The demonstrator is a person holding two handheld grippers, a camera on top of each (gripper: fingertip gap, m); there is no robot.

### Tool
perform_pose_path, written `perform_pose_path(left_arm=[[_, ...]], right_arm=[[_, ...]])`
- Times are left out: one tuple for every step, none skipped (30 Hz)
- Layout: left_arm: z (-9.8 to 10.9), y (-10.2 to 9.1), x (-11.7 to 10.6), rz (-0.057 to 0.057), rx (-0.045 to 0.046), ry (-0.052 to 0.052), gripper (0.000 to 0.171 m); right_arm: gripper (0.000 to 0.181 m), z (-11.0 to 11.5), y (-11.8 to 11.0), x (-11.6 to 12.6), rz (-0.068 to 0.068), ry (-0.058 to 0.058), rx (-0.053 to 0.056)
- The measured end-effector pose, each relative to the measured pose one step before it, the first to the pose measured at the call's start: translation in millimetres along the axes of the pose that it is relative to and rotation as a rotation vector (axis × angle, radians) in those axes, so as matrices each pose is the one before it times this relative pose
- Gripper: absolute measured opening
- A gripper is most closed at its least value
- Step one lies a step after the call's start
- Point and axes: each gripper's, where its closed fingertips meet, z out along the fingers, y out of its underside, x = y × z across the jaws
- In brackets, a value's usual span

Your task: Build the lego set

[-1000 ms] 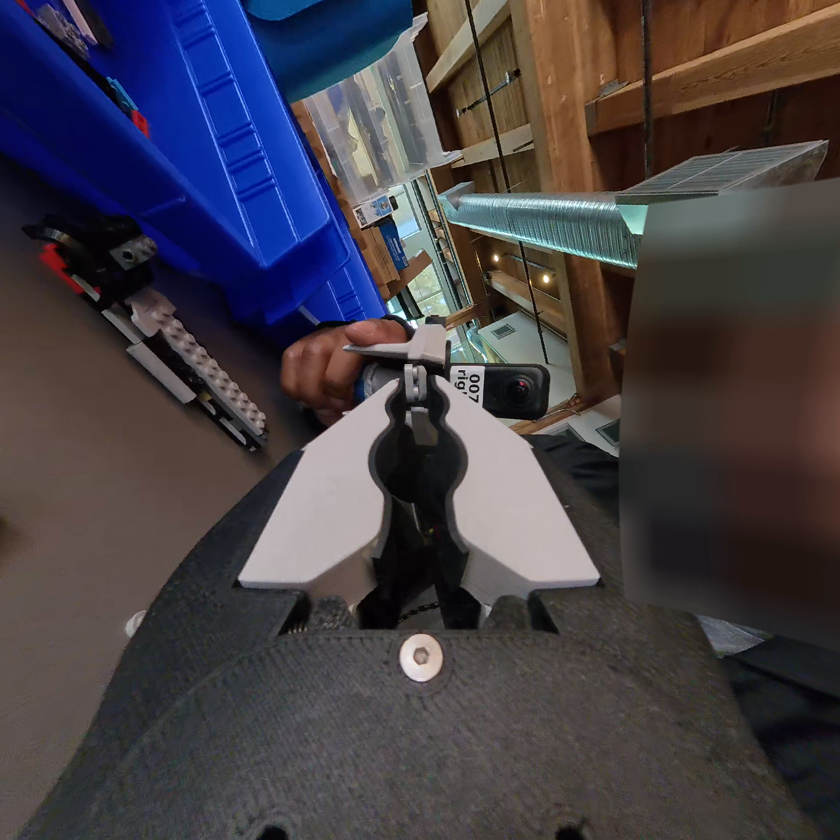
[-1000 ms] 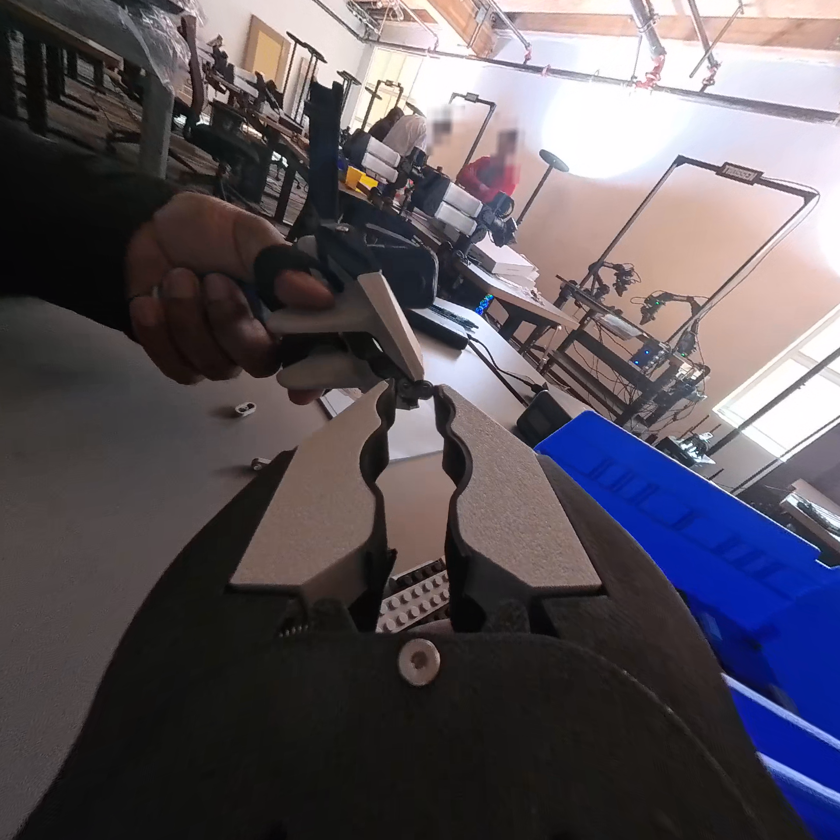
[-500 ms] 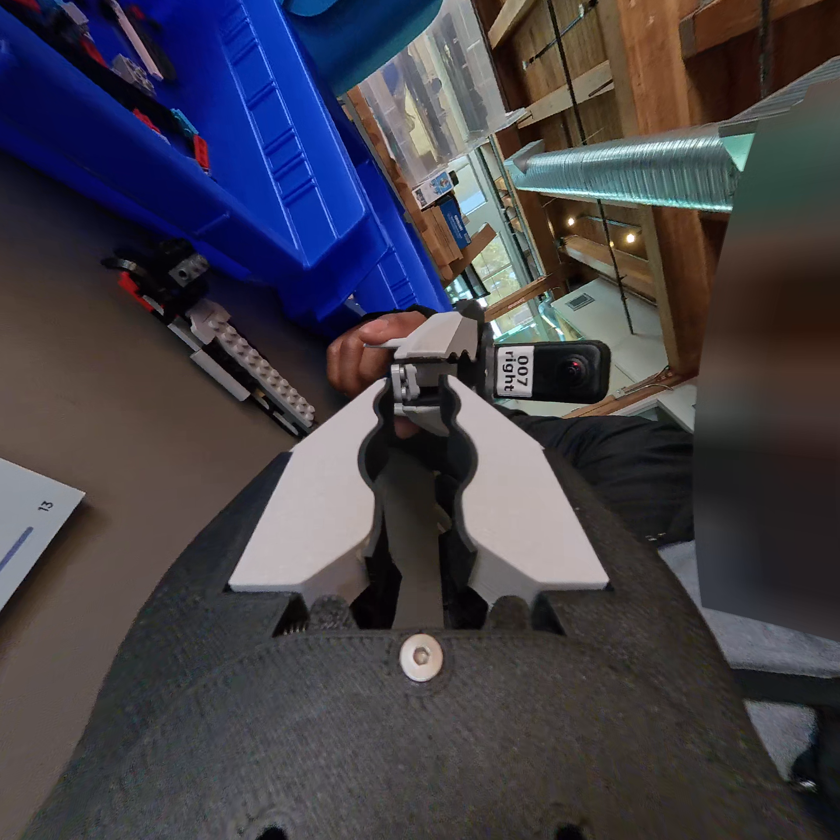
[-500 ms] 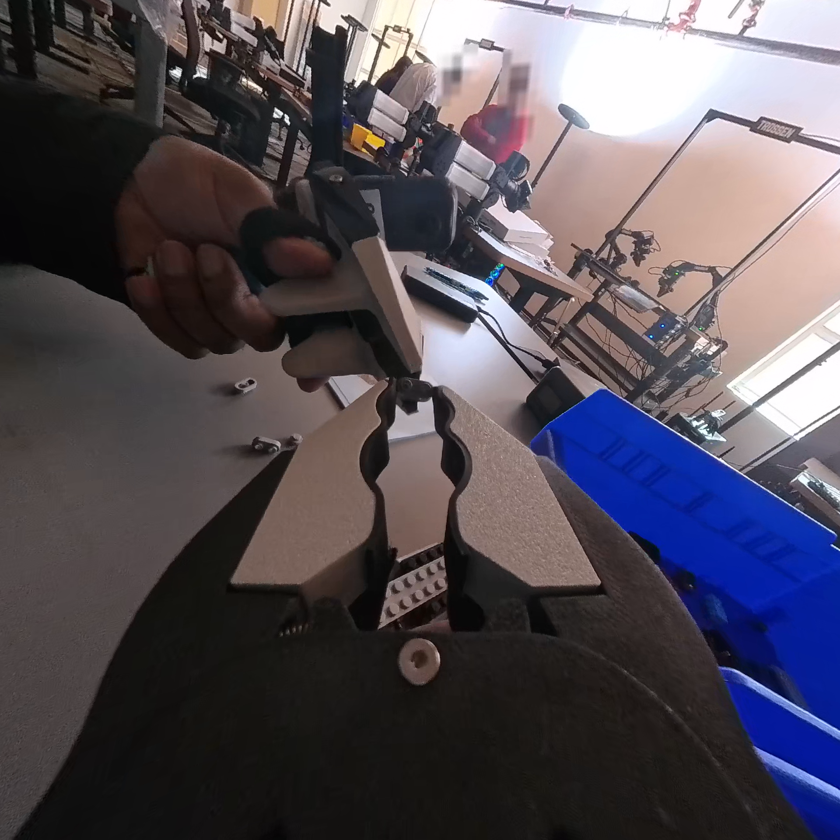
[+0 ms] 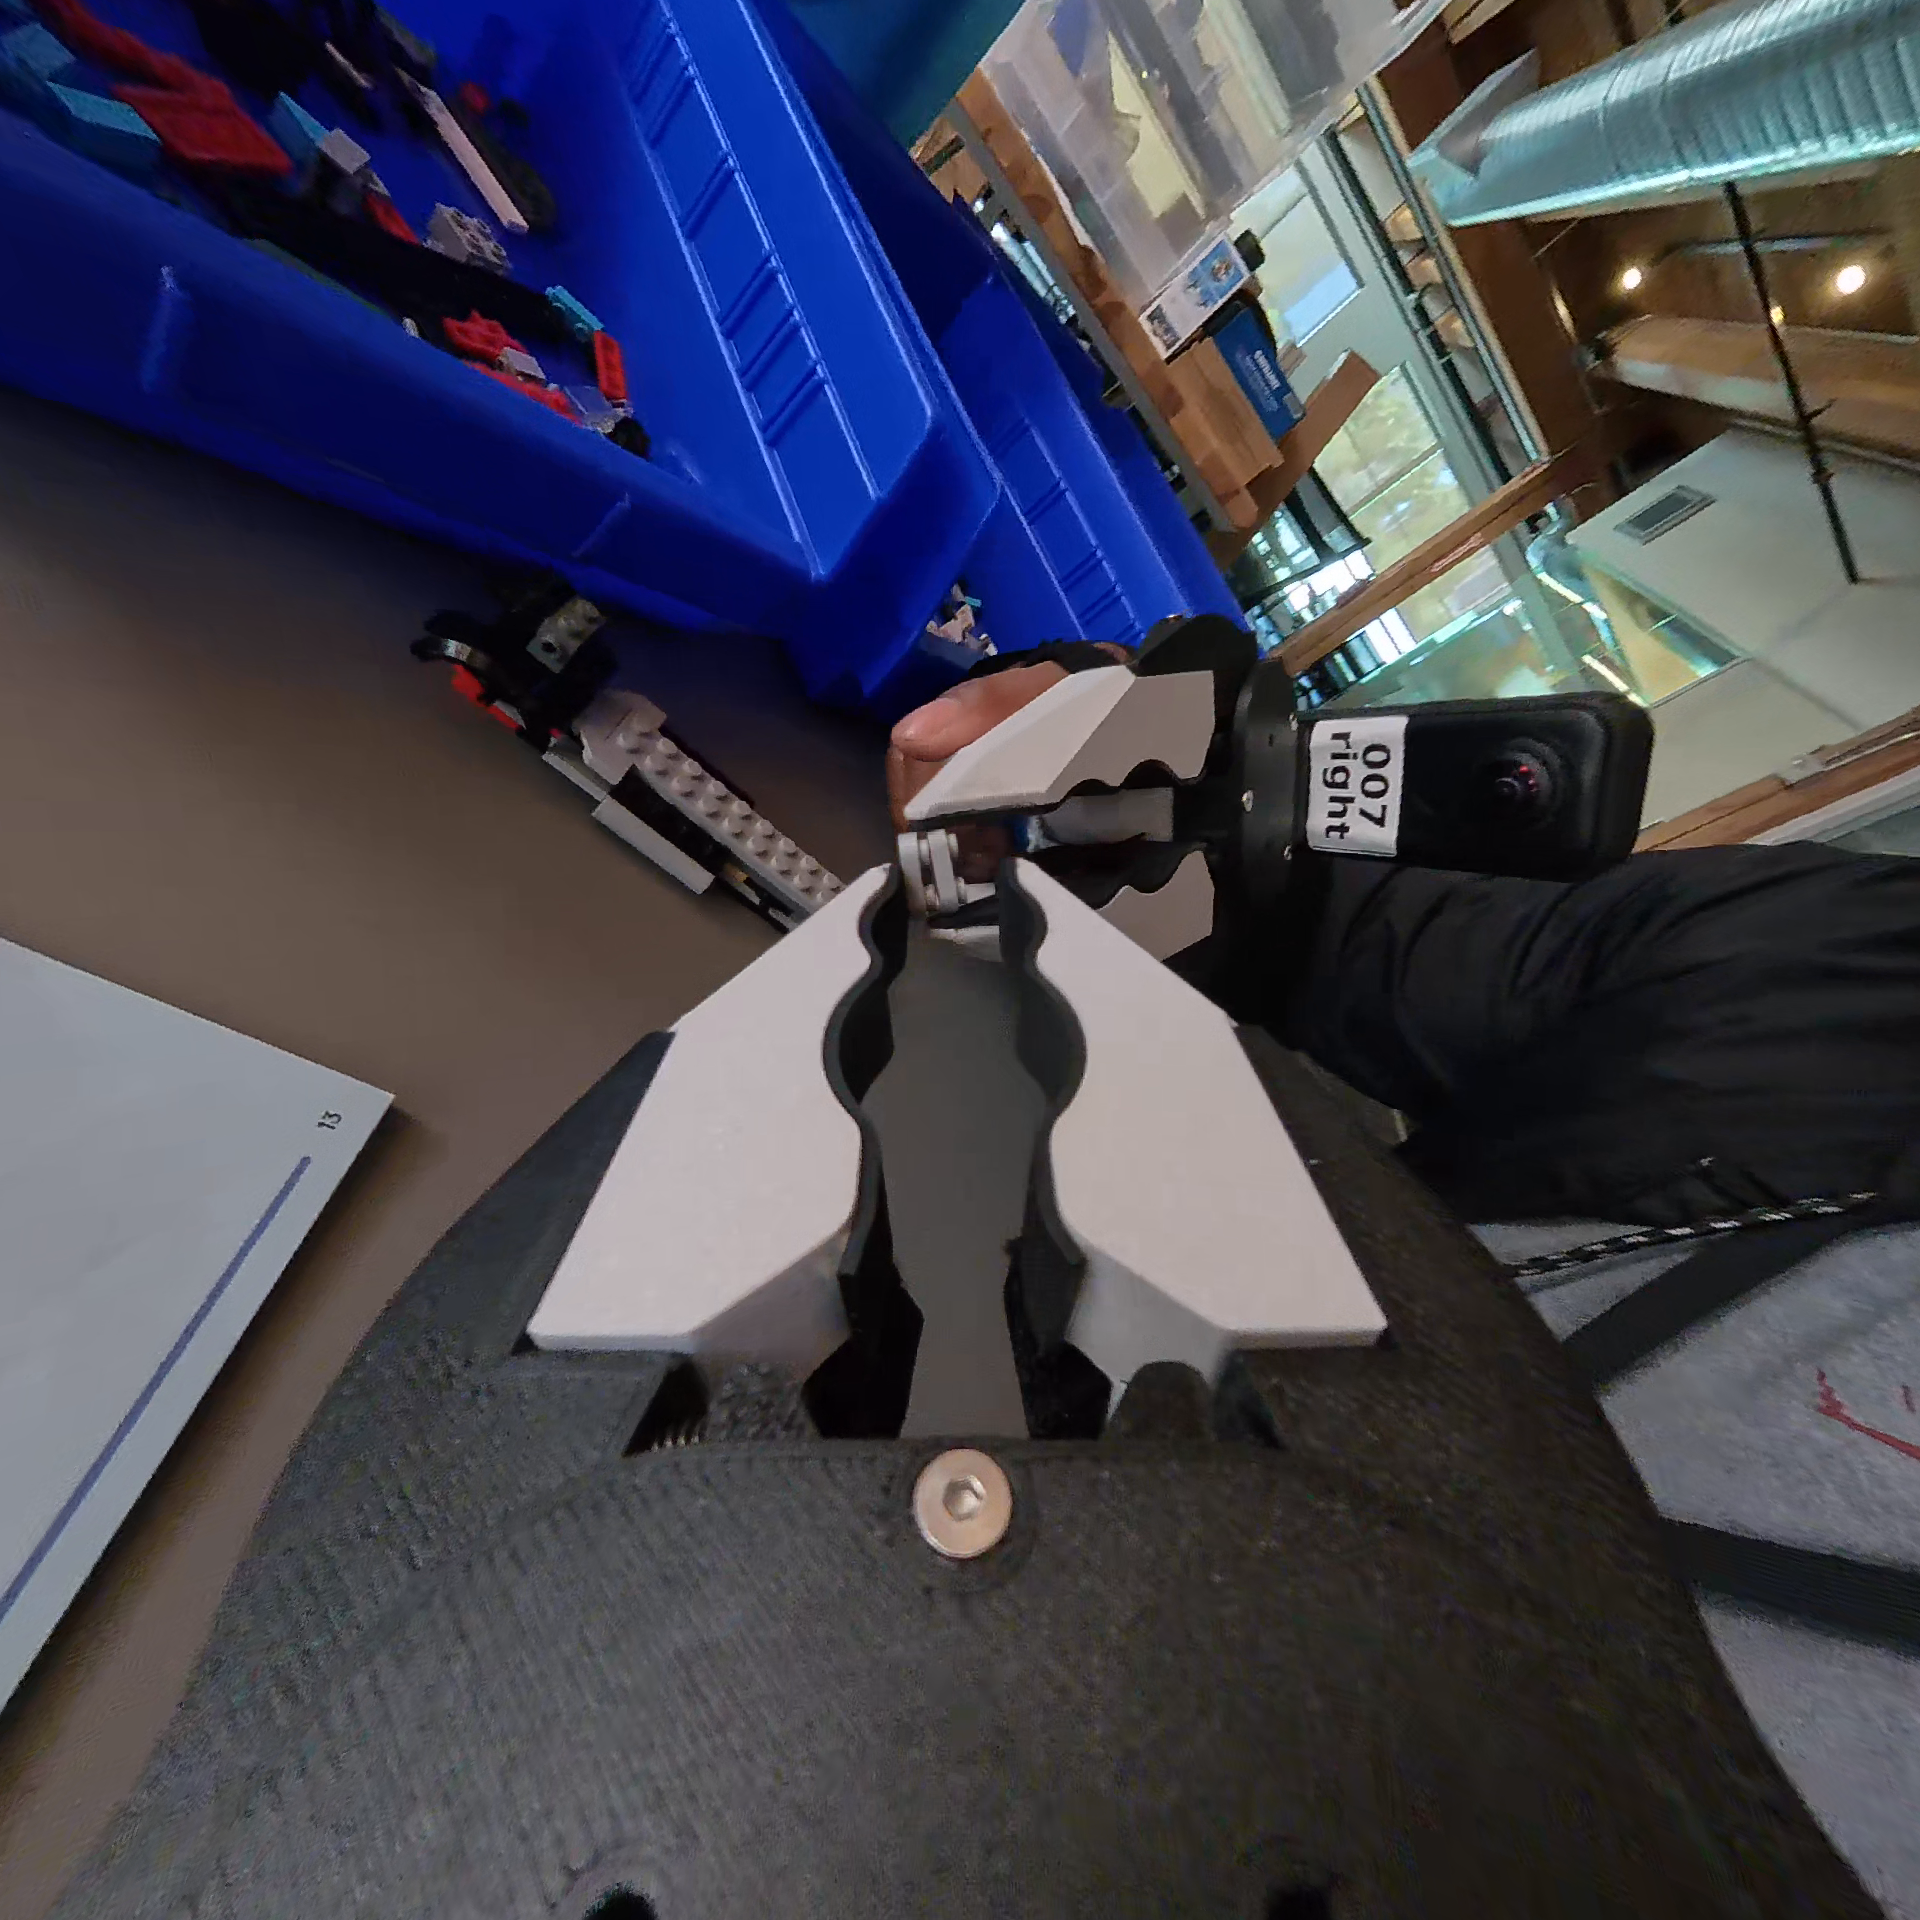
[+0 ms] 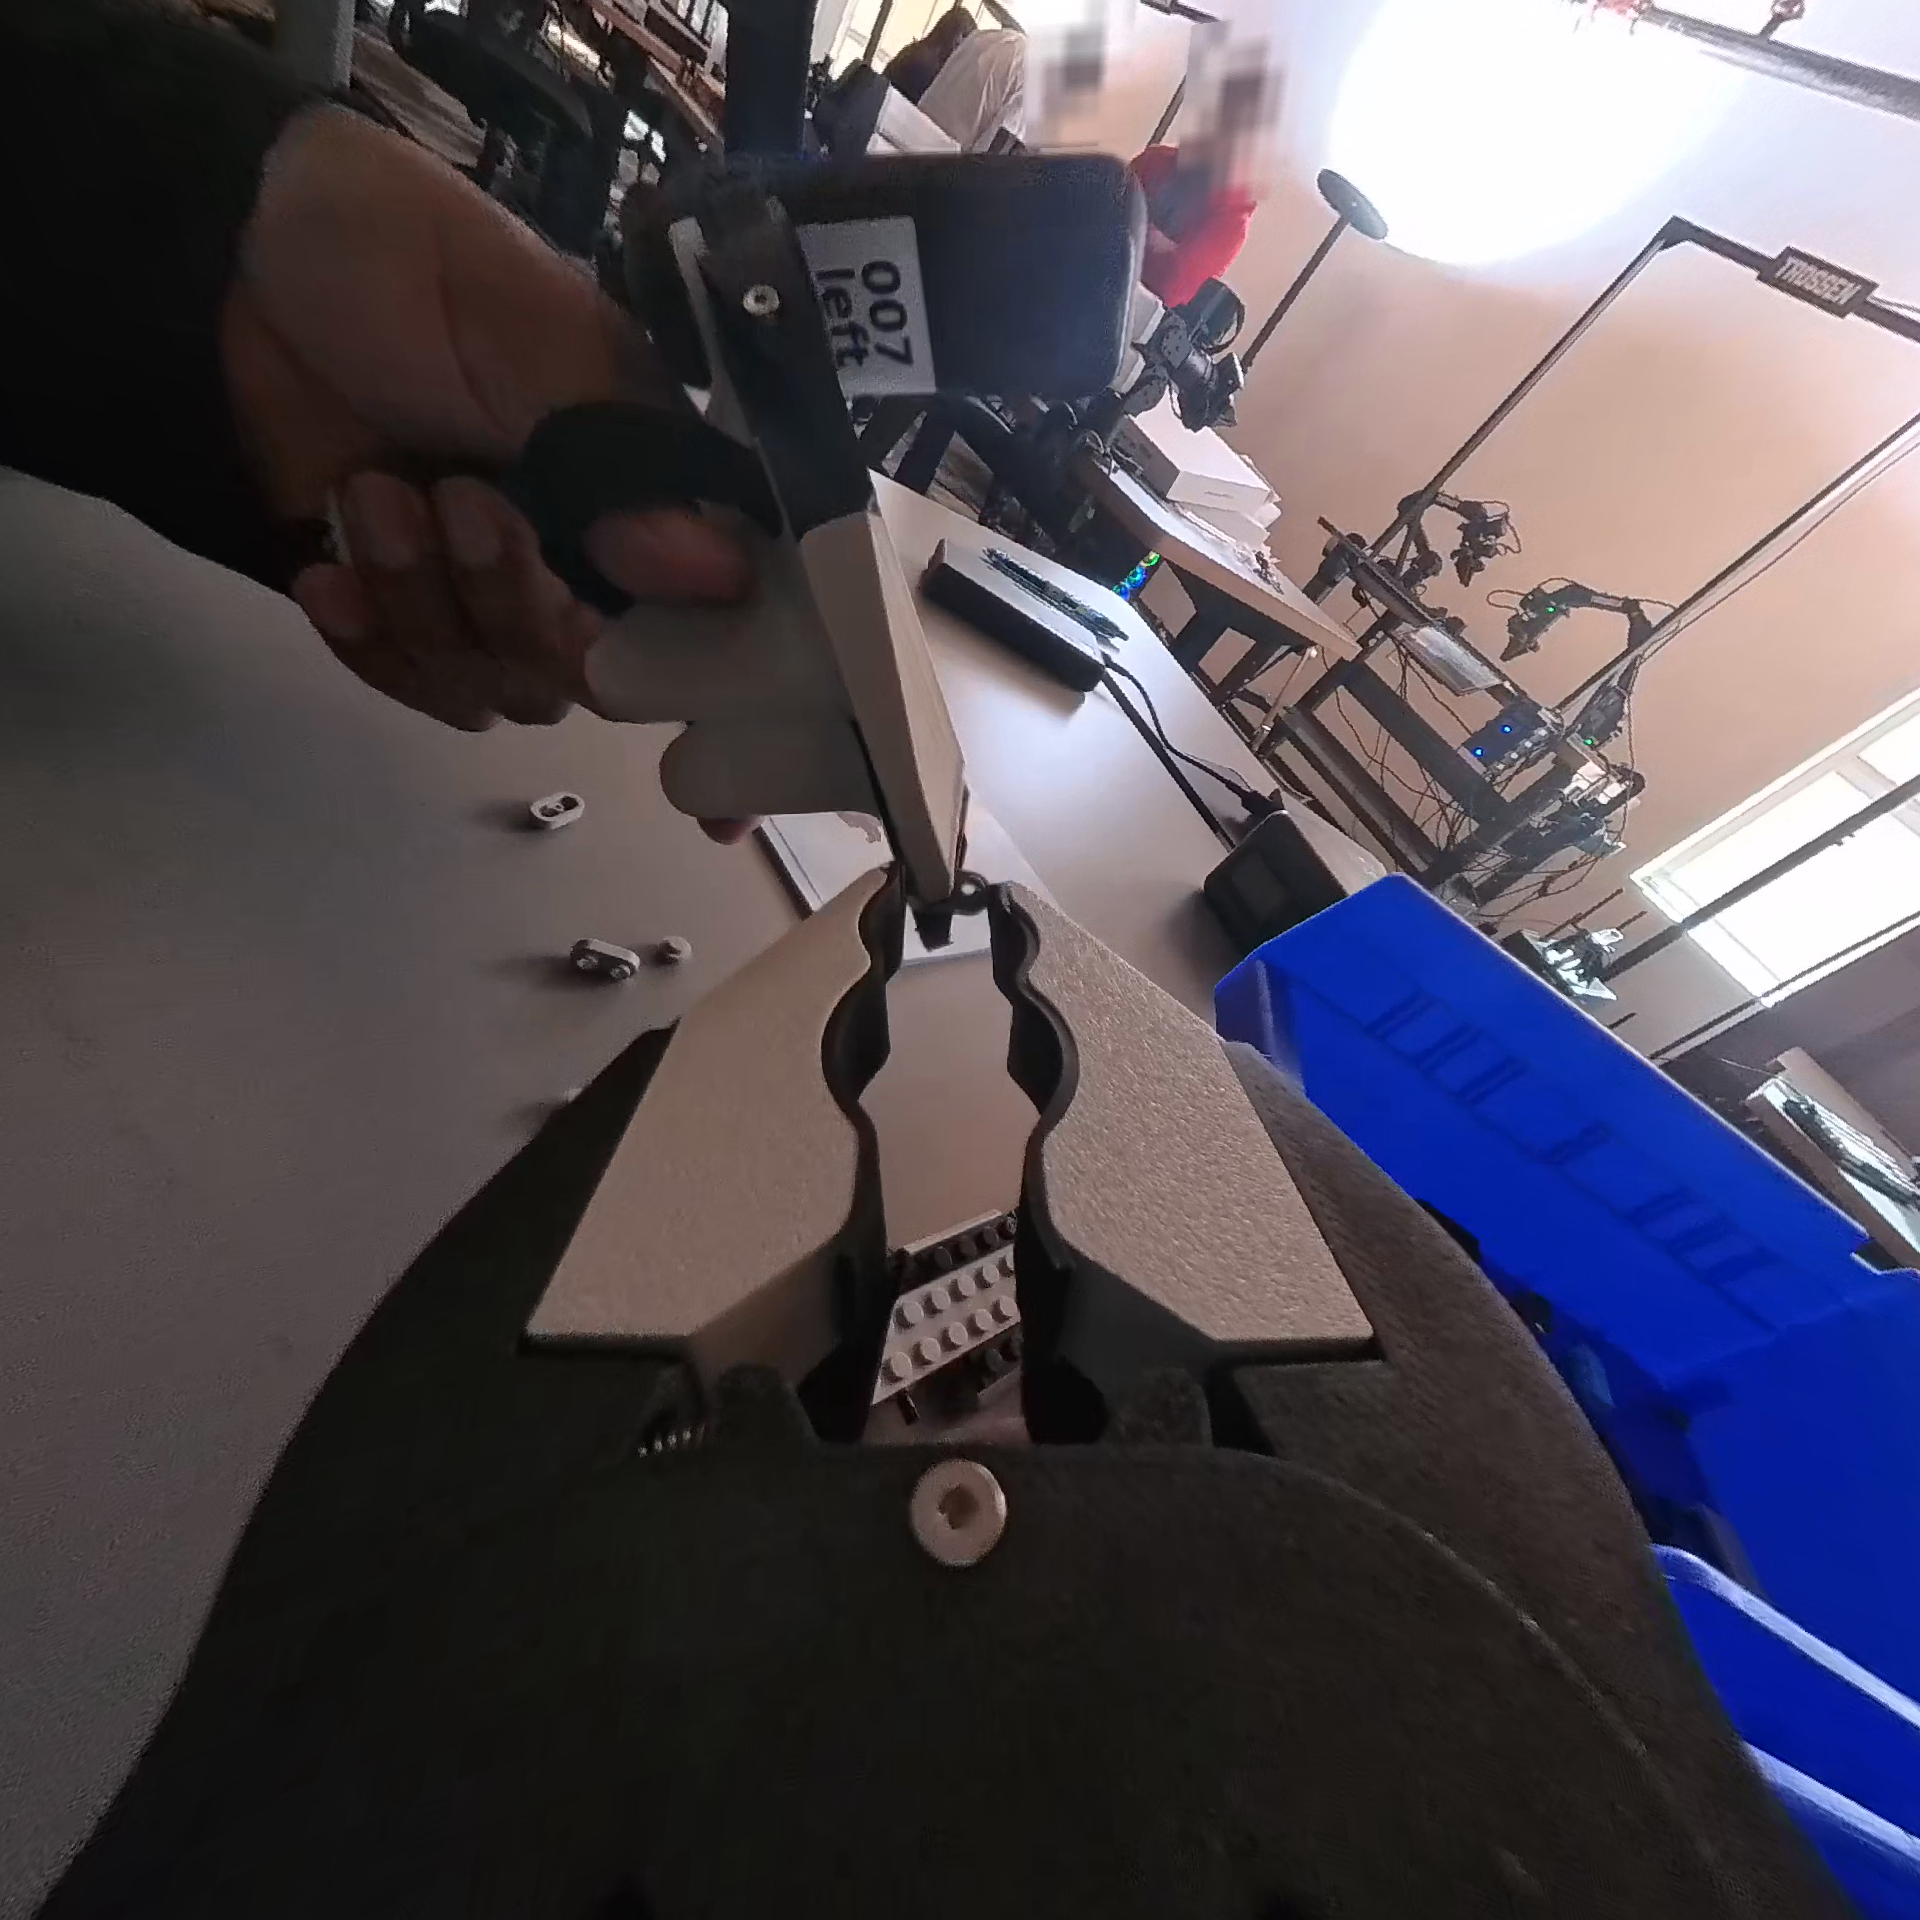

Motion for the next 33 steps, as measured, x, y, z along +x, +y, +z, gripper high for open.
perform_pose_path(left_arm=[[0.24, 0.74, -0.83, 0.0104, -0.00625, -0.0113, 0.017], [0.14, 0.77, -0.95, 0.0078, -0.00618, -0.0107, 0.017], [0.07, 0.59, -0.89, 0.0064, -0.00504, -0.0096, 0.017], [0.15, 0.84, -0.87, 0.0061, -0.00589, -0.0088, 0.017], [0.17, 0.86, -0.87, 0.0054, -0.00614, -0.0083, 0.017], [0.13, 0.76, -0.80, 0.0051, -0.00493, -0.0082, 0.017], [0.09, 0.53, -1.02, 0.0047, -0.00387, -0.0081, 0.017], [0.08, 0.80, -0.98, 0.0027, -0.00479, -0.0079, 0.016], [0.22, 0.68, -0.79, 0.0026, -0.00447, -0.0064, 0.016], [0.14, 0.58, -0.75, 0.0027, -0.00326, -0.0051, 0.016], [0.12, 0.42, -0.64, 0.0017, -0.00260, -0.0041, 0.015], [0.00, 0.61, -0.83, 0.0015, -0.00342, -0.0048, 0.014], [0.11, 0.49, -0.68, 0.0025, -0.00369, -0.0047, 0.013], [0.03, 0.66, -0.89, 0.0035, -0.00441, -0.0062, 0.012], [0.17, 0.83, -0.73, 0.0051, -0.00518, -0.0065, 0.011], [0.21, 0.77, -0.55, 0.0059, -0.00537, -0.0056, 0.011], [0.18, 0.75, -0.49, 0.0078, -0.00534, -0.0063, 0.011], [0.14, 0.56, -0.30, 0.0098, -0.00456, -0.0054, 0.011], [0.05, 0.48, -0.11, 0.0104, -0.00301, -0.0053, 0.011], [-0.14, 0.15, -0.07, 0.0101, -0.00155, -0.0042, 0.011], [0.01, -0.05, 0.18, 0.0083, -0.00063, -0.0020, 0.011], [-0.14, -0.13, 0.32, 0.0067, 0.00059, -0.0004, 0.010], [-0.20, -0.67, 0.47, 0.0060, 0.00262, 0.0010, 0.010], [-0.27, -0.56, 0.62, 0.0062, 0.00283, 0.0025, 0.010], [-0.34, -0.73, 0.74, 0.0066, 0.00355, 0.0033, 0.010], [-0.53, -1.04, 0.89, 0.0099, 0.00510, 0.0032, 0.010], [-0.64, -1.17, 1.10, 0.0143, 0.00558, 0.0030, 0.010], [-1.09, -1.94, 1.02, 0.0180, 0.00830, 0.0015, 0.010], [-1.41, -2.41, 0.82, 0.0216, 0.01061, -0.0003, 0.010], [-1.85, -2.68, 0.59, 0.0234, 0.01148, -0.0020, 0.010], [-2.11, -2.66, -0.15, 0.0209, 0.01046, -0.0042, 0.010], [-1.91, -2.39, -0.41, 0.0218, 0.00984, -0.0037, 0.010], [-1.75, -1.63, -0.37, 0.0249, 0.00627, -0.0028, 0.010]], right_arm=[[0.017, 0.37, 0.63, -0.48, -0.0042, -0.0012, -0.0038], [0.017, 0.28, 0.69, -0.49, -0.0041, -0.0016, -0.0048], [0.017, 0.45, 0.76, -0.50, -0.0061, -0.0010, -0.0050], [0.017, 0.31, 0.75, -0.61, -0.0071, -0.0010, -0.0048], [0.017, 0.38, 0.63, -0.62, -0.0072, -0.0013, -0.0048], [0.017, 0.48, 0.79, -0.53, -0.0066, -0.0012, -0.0048], [0.017, 0.41, 0.67, -0.53, -0.0056, -0.0012, -0.0043], [0.017, 0.41, 0.66, -0.63, -0.0054, -0.0018, -0.0043], [0.017, 0.39, 0.80, -0.56, -0.0068, -0.0017, -0.0048], [0.017, 0.33, 0.54, -0.61, -0.0084, -0.0011, -0.0041], [0.017, 0.15, 0.36, -0.46, -0.0076, -0.0015, -0.0028], [0.017, 0.21, 0.25, -0.56, -0.0062, -0.0024, -0.0023], [0.017, 0.23, 0.33, -0.57, -0.0070, -0.0025, -0.0023], [0.017, 0.15, 0.22, -0.64, -0.0093, -0.0021, -0.0021], [0.017, 0.19, 0.40, -0.60, -0.0102, -0.0017, -0.0032], [0.017, 0.26, 0.50, -0.71, -0.0091, -0.0013, -0.0037], [0.017, 0.25, 0.39, -0.54, -0.0074, -0.0014, -0.0031], [0.017, 0.14, 0.21, -0.60, -0.0054, -0.0016, -0.0018], [0.017, 0.18, 0.13, -0.38, -0.0040, -0.0009, -0.0008], [0.017, 0.01, -0.03, -0.16, -0.0036, -0.0003, -0.0001], [0.017, -0.17, -0.20, 0.03, -0.0028, -0.0004, 0.0012], [0.017, -0.08, -0.23, 0.16, -0.0007, 0.0001, 0.0017], [0.017, -0.29, -0.43, 0.42, 0.0029, 0.0005, 0.0026], [0.017, -0.23, -0.66, 0.45, 0.0075, -0.0001, 0.0041], [0.018, -0.33, -0.86, 0.51, 0.0113, -0.0011, 0.0058], [0.018, -0.56, -1.10, 0.63, 0.0130, -0.0014, 0.0077], [0.018, -0.67, -1.21, 0.84, 0.0149, -0.0018, 0.0091], [0.019, -0.95, -1.40, 1.15, 0.0191, -0.0031, 0.0104], [0.020, -1.18, -1.65, 1.35, 0.0235, -0.0057, 0.0122], [0.023, -1.47, -1.88, 1.56, 0.0261, -0.0080, 0.0135], [0.026, -1.72, -2.90, 1.47, 0.0271, -0.0092, 0.0168], [0.027, -1.79, -3.70, 1.30, 0.0281, -0.0089, 0.0212], [0.027, -1.82, -3.73, 1.29, 0.0316, -0.0079, 0.0214]])
